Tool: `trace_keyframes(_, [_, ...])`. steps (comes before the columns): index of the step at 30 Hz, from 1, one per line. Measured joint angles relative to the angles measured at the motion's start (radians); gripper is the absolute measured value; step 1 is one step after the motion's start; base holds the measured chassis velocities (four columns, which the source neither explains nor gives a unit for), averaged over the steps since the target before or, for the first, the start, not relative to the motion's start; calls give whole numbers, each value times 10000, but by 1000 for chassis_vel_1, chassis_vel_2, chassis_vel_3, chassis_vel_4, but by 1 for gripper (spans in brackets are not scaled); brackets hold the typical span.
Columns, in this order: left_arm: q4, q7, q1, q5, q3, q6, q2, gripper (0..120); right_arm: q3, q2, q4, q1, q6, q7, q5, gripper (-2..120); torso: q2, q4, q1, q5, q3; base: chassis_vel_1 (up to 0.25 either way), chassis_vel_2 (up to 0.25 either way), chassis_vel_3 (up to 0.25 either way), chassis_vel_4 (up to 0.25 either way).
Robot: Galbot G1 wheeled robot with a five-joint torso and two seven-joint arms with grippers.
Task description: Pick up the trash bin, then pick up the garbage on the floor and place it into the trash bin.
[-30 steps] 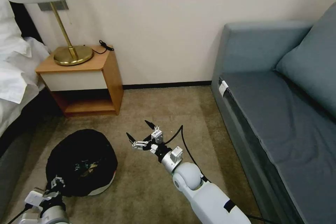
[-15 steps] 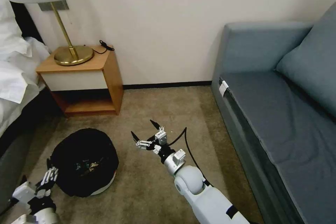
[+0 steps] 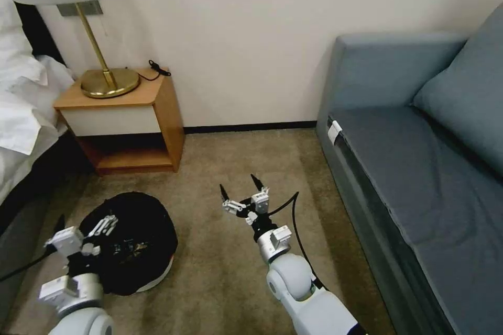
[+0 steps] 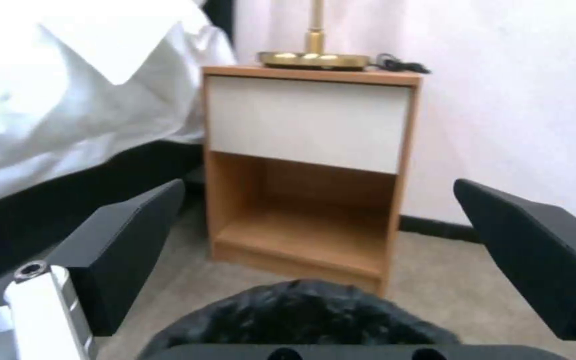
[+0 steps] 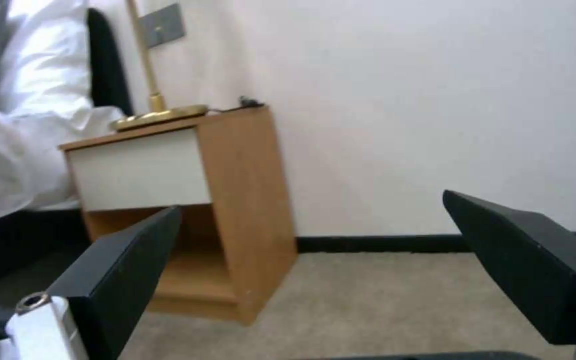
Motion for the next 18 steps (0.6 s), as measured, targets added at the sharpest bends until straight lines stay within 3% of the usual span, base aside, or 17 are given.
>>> trace_keyframes(8, [190, 203, -711, 365, 966, 220, 354, 100, 501, 19, 287, -435, 154, 91, -152, 100, 0, 0, 0, 0, 0, 0, 0, 0, 0])
trace_keyframes(12, [225, 284, -908, 382, 1338, 331, 342, 100, 688, -45, 336, -542, 249, 31, -175, 100, 0, -1, 0, 1, 0, 0, 0, 0, 0])
trace_keyframes(18, [358, 400, -931, 377, 1521, 317, 291, 100, 822, -23, 415, -597, 248, 43, -191, 100, -1, 0, 0, 0, 0, 0, 0, 0, 0])
